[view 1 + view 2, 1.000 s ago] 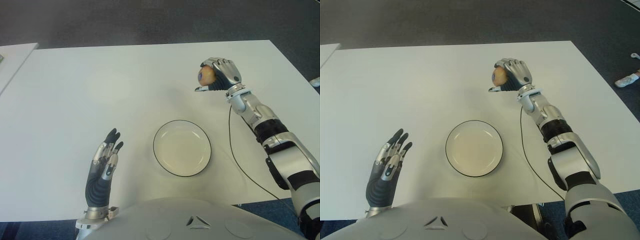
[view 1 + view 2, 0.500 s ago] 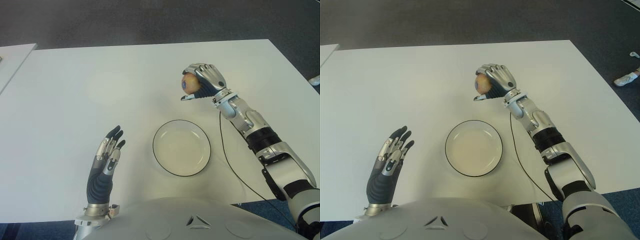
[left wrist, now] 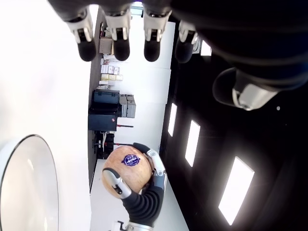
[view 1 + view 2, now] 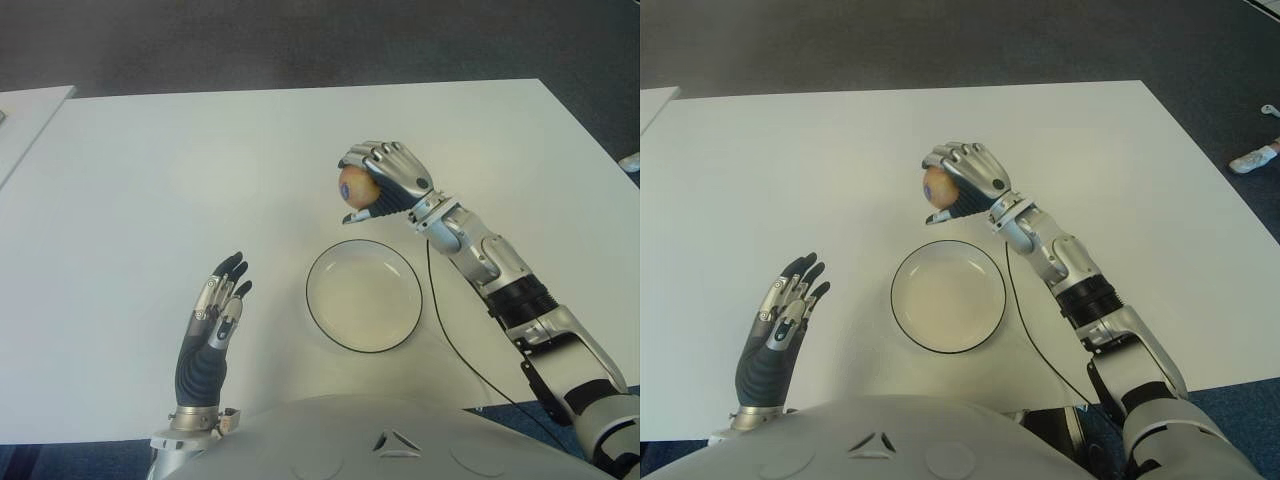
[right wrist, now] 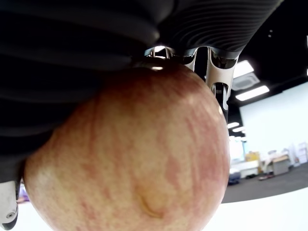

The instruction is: Put the apples into the plate.

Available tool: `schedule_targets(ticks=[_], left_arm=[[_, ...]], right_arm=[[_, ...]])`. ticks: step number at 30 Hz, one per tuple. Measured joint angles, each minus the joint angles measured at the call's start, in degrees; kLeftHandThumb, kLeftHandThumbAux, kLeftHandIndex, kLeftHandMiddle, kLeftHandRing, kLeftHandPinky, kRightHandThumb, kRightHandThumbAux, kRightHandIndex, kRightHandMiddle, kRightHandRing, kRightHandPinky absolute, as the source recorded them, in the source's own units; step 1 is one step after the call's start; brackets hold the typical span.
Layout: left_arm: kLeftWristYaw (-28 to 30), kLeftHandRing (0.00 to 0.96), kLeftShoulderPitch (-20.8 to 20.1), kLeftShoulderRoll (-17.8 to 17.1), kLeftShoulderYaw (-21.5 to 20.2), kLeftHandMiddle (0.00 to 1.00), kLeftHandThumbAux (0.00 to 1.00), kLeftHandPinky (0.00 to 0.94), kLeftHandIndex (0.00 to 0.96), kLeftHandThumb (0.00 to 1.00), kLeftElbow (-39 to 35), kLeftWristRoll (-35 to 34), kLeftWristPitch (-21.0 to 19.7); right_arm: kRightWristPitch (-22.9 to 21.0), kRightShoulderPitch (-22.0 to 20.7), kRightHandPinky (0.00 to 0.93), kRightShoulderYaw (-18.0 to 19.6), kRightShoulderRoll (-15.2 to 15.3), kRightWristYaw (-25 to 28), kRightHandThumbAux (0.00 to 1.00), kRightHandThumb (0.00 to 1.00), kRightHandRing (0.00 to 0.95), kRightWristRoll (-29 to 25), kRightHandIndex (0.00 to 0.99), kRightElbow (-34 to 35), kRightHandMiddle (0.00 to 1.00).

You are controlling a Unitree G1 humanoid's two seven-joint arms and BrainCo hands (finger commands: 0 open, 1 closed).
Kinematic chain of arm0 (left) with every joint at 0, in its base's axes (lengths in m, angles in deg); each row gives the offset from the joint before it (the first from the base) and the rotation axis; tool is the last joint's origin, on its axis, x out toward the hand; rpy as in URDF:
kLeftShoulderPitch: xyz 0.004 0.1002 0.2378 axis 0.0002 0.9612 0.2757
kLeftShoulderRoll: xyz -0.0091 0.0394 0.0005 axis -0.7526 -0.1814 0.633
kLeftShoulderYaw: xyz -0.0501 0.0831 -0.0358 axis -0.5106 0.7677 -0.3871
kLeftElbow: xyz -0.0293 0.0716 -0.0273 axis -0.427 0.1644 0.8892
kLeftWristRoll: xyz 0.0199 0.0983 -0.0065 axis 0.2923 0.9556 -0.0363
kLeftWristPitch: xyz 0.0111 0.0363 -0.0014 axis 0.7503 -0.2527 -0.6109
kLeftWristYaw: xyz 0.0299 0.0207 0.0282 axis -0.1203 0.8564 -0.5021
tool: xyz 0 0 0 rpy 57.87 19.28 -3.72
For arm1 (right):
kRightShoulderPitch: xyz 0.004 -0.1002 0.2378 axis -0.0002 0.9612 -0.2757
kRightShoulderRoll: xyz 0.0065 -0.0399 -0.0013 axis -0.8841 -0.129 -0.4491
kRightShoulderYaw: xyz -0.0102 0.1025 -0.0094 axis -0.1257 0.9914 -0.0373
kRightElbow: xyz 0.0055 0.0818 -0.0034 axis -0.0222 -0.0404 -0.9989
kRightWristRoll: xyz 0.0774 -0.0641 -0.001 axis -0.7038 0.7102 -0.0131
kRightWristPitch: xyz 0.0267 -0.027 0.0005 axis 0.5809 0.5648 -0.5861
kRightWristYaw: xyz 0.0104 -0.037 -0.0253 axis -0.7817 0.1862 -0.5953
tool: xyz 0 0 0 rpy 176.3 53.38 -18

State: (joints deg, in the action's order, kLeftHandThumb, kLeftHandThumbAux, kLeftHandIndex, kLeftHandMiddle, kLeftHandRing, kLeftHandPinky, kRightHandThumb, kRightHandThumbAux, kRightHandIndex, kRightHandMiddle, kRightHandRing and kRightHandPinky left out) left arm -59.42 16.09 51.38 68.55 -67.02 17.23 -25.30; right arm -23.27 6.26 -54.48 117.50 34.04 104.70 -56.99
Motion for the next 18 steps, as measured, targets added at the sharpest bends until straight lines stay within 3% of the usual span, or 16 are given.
schedule_targets(ticks=[15,18], left_arm=[[-0.1,0.000,-0.3,0.1,0.1,0.000,0.329,0.016,0.109,0.181,0.0,0.1,-0.6],[-0.1,0.000,-0.3,0.3,0.3,0.004,0.443,0.061,0.068,0.150,0.1,0.0,-0.6]], right_arm=[[2.0,5.5,0.819,1.3,1.1,1.6,0.755,0.554,0.835,3.2,0.803,9.1,0.862],[3.2,6.3,0.796,1.9,1.9,1.6,0.743,0.570,0.824,3.5,0.792,10.8,0.851]])
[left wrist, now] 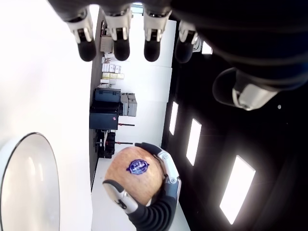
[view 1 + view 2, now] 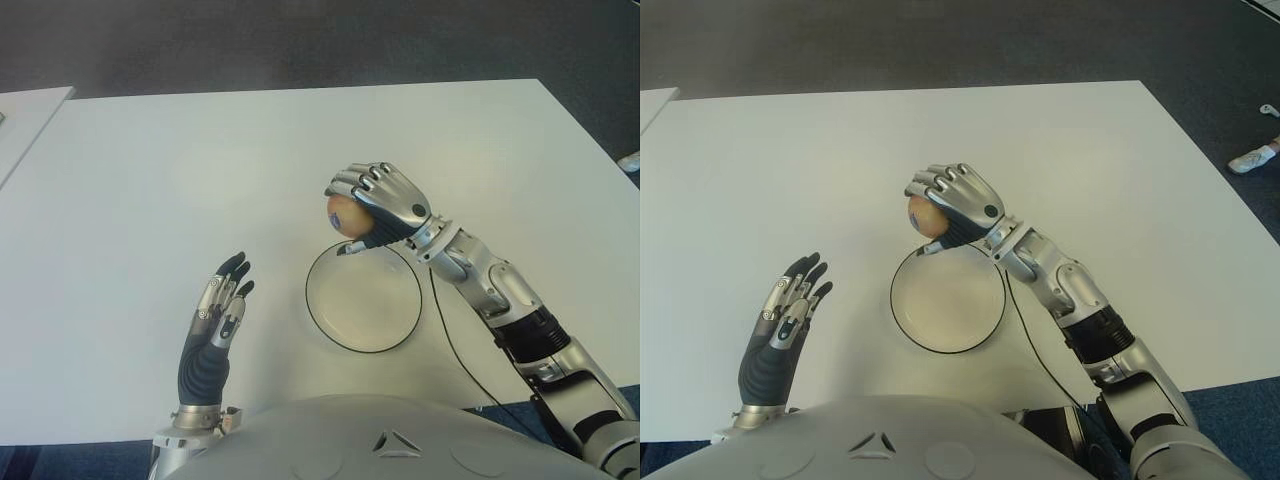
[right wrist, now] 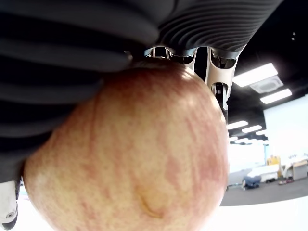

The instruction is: Put the apples into the plate.

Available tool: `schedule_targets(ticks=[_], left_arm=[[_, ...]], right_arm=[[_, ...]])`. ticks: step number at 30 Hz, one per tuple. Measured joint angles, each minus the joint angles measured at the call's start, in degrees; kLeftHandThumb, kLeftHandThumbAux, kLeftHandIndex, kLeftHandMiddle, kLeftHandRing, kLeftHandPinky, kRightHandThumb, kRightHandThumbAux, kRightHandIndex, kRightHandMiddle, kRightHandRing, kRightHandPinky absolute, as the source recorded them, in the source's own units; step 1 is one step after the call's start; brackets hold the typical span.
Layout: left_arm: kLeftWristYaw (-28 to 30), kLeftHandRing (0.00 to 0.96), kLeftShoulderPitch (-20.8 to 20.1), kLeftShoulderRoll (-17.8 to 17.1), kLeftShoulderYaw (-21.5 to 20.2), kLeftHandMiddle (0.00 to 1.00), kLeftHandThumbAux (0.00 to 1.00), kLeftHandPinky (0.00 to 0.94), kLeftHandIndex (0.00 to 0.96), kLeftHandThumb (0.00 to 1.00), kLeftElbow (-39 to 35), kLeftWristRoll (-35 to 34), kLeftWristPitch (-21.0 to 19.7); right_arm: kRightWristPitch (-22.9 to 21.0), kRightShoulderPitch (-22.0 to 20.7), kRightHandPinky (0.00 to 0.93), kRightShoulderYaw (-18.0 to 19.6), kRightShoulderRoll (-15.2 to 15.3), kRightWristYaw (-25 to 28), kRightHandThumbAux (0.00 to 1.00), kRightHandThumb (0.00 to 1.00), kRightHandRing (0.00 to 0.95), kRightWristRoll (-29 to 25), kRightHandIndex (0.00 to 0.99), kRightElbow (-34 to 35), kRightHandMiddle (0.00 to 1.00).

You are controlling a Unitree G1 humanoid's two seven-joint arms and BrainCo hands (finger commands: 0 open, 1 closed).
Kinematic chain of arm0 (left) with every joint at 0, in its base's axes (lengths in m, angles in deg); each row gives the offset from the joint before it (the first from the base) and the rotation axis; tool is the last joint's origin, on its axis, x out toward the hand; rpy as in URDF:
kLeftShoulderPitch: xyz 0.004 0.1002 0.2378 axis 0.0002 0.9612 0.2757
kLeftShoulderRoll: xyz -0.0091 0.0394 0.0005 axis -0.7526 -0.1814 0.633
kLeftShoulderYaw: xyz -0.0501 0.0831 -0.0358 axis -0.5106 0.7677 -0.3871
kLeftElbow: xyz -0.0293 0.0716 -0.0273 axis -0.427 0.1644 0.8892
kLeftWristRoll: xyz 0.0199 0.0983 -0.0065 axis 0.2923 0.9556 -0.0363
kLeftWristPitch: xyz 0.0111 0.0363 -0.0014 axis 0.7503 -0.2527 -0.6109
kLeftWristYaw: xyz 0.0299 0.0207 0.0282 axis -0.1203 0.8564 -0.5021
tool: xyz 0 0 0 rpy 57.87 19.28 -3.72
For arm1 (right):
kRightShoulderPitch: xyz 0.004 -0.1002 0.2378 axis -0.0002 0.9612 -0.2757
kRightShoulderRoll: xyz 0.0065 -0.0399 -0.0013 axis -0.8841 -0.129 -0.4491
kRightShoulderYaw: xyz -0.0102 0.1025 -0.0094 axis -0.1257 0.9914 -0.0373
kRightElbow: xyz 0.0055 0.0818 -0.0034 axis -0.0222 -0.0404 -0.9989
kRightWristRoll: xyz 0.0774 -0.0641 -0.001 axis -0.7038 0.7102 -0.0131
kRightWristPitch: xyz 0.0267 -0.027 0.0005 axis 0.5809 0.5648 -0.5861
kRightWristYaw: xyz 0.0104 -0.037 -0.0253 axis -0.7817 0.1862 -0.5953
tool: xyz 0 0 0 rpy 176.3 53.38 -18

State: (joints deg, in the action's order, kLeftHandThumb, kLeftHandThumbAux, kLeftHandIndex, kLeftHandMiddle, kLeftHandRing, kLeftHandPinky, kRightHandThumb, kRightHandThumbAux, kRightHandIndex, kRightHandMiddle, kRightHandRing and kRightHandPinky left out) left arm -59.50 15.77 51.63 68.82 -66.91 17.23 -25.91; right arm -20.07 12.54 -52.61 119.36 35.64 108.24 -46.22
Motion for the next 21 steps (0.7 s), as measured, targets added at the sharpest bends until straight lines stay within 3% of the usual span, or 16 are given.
schedule_targets(ticks=[6,18,21], left_arm=[[0.0,0.000,-0.1,0.7,0.4,0.006,0.493,0.089,0.048,0.161,0.4,-0.5,0.0],[0.0,0.000,-0.1,1.2,1.7,0.000,0.466,0.079,0.069,0.247,0.5,-2.2,0.0],[-0.1,0.000,-0.1,1.2,1.9,0.010,0.526,0.069,0.071,0.181,0.4,-2.2,-0.1]], right_arm=[[1.8,1.9,0.775,1.4,1.1,0.6,0.733,0.587,0.823,-0.1,0.780,3.1,0.839],[5.9,5.7,0.787,5.4,5.2,5.1,0.710,0.599,0.838,-1.4,0.807,8.6,0.854],[6.3,6.4,0.784,5.8,5.4,5.8,0.712,0.598,0.835,-1.9,0.778,9.3,0.849]])
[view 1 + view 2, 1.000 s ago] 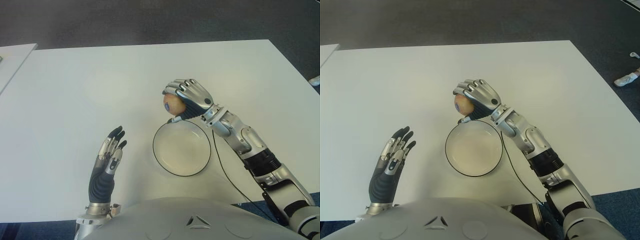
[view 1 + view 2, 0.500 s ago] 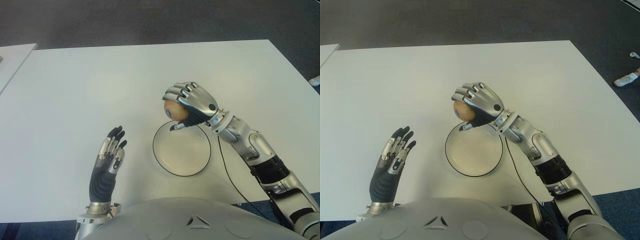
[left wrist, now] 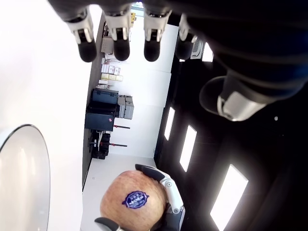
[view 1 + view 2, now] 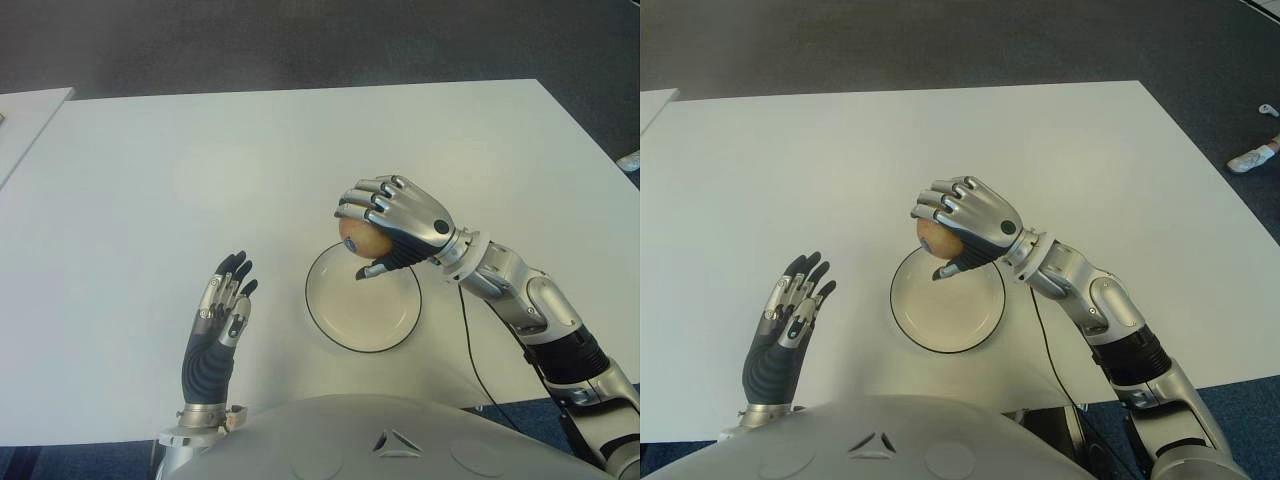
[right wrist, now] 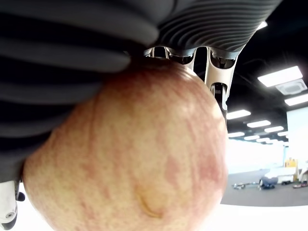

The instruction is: Put the apples into the plate.

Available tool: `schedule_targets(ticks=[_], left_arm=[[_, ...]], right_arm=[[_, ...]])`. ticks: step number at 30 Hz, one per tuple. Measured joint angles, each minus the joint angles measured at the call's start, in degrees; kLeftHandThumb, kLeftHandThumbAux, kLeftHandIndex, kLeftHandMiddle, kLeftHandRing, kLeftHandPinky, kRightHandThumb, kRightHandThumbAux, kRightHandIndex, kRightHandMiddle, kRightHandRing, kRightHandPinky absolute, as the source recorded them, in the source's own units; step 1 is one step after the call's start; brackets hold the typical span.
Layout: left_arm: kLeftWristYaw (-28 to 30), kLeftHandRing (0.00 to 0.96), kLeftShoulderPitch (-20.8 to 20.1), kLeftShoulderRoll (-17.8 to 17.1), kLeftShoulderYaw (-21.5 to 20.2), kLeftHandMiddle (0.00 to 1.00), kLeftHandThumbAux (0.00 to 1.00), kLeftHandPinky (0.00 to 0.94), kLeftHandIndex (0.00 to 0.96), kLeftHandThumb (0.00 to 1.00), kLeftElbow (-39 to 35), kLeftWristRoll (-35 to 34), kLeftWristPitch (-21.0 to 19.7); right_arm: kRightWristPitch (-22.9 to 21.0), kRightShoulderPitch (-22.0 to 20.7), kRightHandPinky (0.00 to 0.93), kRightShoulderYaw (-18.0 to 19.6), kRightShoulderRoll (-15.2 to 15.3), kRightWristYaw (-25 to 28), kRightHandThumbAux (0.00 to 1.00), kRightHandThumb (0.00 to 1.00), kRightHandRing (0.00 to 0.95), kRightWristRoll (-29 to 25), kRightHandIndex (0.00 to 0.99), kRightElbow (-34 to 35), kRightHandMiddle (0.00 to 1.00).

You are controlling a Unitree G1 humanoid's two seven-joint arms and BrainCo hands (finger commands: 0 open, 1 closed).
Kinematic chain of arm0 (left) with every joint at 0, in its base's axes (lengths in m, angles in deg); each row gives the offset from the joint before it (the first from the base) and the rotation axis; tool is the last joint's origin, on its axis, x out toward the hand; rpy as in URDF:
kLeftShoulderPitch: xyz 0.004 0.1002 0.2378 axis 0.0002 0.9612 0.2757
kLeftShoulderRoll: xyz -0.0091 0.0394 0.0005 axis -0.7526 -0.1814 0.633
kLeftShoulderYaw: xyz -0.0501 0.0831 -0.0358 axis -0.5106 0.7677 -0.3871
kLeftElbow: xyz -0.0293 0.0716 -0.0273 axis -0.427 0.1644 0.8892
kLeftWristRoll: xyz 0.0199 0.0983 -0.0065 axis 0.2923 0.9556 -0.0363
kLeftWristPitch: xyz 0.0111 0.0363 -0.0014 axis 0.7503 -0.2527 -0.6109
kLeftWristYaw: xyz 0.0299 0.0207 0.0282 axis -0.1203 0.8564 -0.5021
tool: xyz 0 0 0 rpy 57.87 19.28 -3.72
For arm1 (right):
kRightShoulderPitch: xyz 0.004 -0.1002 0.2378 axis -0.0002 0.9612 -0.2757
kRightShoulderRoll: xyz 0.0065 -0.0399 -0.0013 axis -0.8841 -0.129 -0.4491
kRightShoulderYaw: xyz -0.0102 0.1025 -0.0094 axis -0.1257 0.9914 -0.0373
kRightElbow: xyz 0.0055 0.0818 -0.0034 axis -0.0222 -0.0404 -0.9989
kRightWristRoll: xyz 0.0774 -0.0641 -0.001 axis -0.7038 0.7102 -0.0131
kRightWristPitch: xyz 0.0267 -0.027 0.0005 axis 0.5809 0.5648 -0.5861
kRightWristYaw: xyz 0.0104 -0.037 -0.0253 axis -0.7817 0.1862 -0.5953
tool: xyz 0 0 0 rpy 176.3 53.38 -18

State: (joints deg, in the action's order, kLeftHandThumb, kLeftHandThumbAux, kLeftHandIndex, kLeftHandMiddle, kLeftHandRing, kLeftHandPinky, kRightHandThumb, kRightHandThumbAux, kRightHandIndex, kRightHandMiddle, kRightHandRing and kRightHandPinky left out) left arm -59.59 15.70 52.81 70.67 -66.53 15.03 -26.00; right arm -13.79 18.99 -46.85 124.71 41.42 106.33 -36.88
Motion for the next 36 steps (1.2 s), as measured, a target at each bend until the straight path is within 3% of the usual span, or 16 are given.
schedule_targets(ticks=[8,23,28,31,36], left_arm=[[-1.5,0.000,0.5,0.2,0.3,0.018,0.546,0.064,0.078,0.144,-1.4,0.3,-1.4],[-3.1,0.010,0.6,0.1,0.5,0.020,0.512,0.088,0.084,0.224,-2.5,2.2,-1.5],[-3.0,0.007,0.6,-0.1,0.7,0.018,0.497,0.086,0.093,0.285,-2.5,0.8,-0.6],[-2.8,0.007,0.6,-0.1,1.0,0.023,0.455,0.074,0.154,0.389,-2.3,-0.3,0.6],[-2.7,0.013,0.6,-0.1,1.6,0.025,0.439,0.083,0.163,0.420,-1.6,-1.2,0.5]], right_arm=[[2.6,2.6,0.807,1.9,1.3,2.0,0.717,0.596,0.835,-2.0,0.771,1.5,0.849],[6.0,6.6,0.840,2.3,1.5,2.7,0.741,0.571,0.844,-3.9,0.815,-0.9,0.862],[6.4,7.2,0.845,2.0,0.5,2.4,0.737,0.583,0.849,-3.1,0.820,-2.4,0.867],[6.8,7.5,0.856,1.7,0.0,2.1,0.736,0.587,0.855,-2.4,0.826,-2.9,0.875],[7.1,8.0,0.862,1.0,-0.9,1.0,0.739,0.593,0.861,-0.4,0.833,-4.1,0.882]])
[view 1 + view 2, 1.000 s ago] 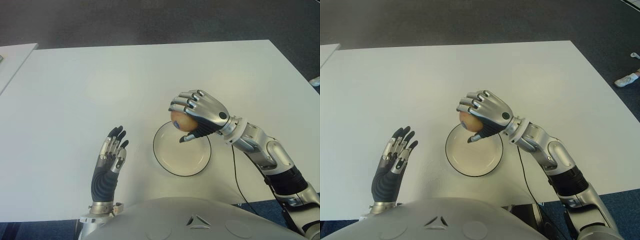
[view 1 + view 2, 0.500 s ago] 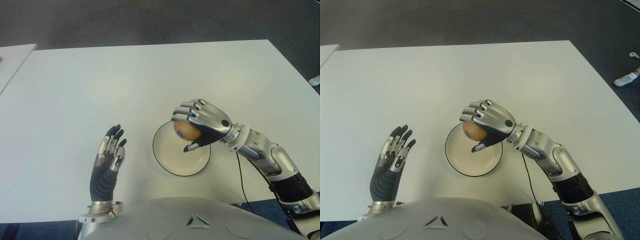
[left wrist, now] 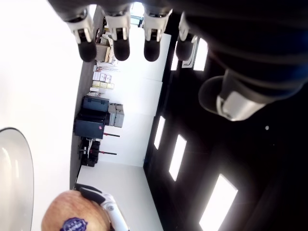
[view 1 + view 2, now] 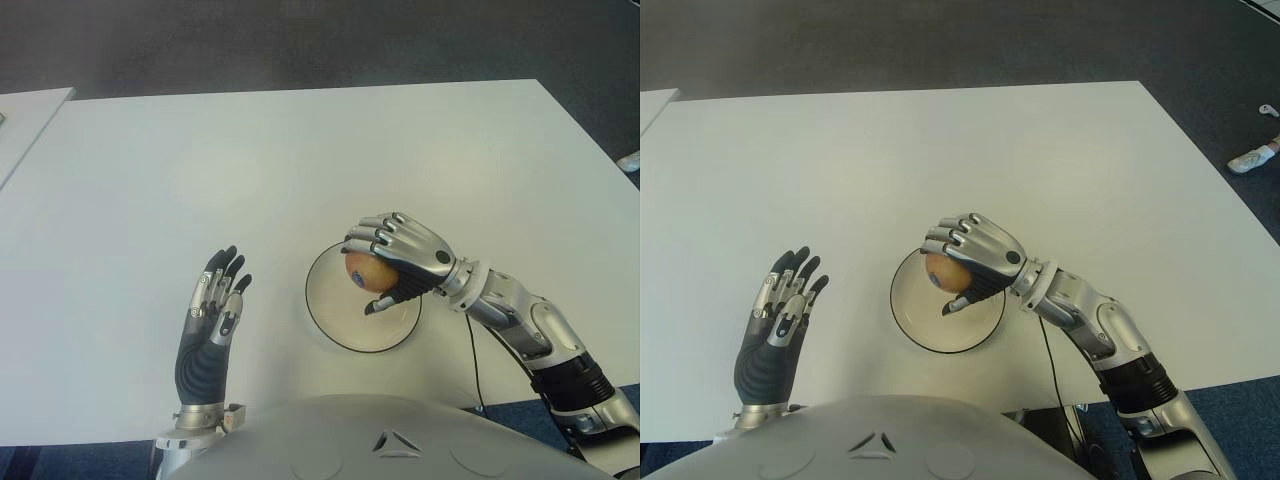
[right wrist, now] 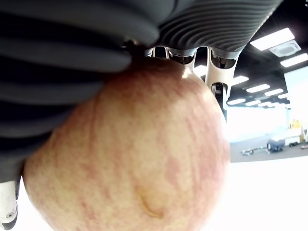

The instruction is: Put the apples into the plate.

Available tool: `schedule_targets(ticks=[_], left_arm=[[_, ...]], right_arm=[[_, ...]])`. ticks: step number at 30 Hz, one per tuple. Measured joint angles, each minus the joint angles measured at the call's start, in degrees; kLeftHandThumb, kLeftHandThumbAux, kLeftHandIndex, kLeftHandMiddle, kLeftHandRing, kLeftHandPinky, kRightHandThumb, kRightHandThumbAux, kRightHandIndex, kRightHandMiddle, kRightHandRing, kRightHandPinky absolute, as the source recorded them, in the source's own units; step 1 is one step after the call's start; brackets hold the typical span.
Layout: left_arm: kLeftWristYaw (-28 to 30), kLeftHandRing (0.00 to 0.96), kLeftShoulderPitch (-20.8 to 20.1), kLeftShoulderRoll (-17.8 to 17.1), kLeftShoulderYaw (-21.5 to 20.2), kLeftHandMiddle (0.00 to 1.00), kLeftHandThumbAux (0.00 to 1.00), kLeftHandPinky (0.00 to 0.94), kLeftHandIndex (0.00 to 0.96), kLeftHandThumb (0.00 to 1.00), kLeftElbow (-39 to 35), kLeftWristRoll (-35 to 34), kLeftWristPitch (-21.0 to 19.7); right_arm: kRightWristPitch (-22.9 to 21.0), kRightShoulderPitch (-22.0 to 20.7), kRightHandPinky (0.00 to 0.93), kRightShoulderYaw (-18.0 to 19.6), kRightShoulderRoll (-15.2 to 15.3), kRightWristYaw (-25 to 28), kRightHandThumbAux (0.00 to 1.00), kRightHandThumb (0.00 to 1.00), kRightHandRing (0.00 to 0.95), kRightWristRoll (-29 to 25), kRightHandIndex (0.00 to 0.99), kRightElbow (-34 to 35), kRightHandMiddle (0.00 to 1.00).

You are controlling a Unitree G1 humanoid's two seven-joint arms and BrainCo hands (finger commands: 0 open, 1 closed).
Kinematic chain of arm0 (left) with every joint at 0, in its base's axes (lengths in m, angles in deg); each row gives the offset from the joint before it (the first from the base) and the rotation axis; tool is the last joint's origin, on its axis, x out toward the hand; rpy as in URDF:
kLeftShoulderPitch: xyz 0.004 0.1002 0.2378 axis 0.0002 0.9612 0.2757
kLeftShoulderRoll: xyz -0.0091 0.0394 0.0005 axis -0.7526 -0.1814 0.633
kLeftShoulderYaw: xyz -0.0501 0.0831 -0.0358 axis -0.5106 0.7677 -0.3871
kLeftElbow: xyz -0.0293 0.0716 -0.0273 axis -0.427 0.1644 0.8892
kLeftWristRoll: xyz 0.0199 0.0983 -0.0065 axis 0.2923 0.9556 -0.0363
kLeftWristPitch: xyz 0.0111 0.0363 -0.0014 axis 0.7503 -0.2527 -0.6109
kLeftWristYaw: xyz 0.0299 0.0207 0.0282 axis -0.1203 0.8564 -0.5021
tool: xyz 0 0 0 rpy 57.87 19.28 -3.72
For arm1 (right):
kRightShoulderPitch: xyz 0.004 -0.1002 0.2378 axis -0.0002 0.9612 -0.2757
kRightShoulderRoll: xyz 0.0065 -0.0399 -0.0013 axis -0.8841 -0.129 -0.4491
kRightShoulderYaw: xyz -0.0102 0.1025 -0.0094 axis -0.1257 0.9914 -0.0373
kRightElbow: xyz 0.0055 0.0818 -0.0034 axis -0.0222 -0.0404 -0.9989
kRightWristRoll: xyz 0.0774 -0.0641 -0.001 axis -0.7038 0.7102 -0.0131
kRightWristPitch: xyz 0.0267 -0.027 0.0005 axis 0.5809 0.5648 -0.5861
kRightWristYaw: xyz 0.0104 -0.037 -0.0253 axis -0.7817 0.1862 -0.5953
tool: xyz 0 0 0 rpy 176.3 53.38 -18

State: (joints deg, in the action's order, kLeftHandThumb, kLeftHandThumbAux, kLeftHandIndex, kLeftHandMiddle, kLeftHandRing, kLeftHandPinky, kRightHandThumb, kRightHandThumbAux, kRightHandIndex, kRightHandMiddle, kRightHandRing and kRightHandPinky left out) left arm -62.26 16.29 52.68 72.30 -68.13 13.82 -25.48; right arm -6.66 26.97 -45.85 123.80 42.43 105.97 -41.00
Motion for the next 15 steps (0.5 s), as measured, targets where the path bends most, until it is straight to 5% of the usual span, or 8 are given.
schedule_targets(ticks=[15], left_arm=[[0.0,0.021,-0.1,-0.2,-1.2,0.032,0.492,0.083,0.135,0.323,0.2,0.1,-0.9]], right_arm=[[-0.4,1.3,0.821,-3.1,-2.9,-3.4,0.722,0.598,0.852,4.9,0.812,-4.4,0.874]])
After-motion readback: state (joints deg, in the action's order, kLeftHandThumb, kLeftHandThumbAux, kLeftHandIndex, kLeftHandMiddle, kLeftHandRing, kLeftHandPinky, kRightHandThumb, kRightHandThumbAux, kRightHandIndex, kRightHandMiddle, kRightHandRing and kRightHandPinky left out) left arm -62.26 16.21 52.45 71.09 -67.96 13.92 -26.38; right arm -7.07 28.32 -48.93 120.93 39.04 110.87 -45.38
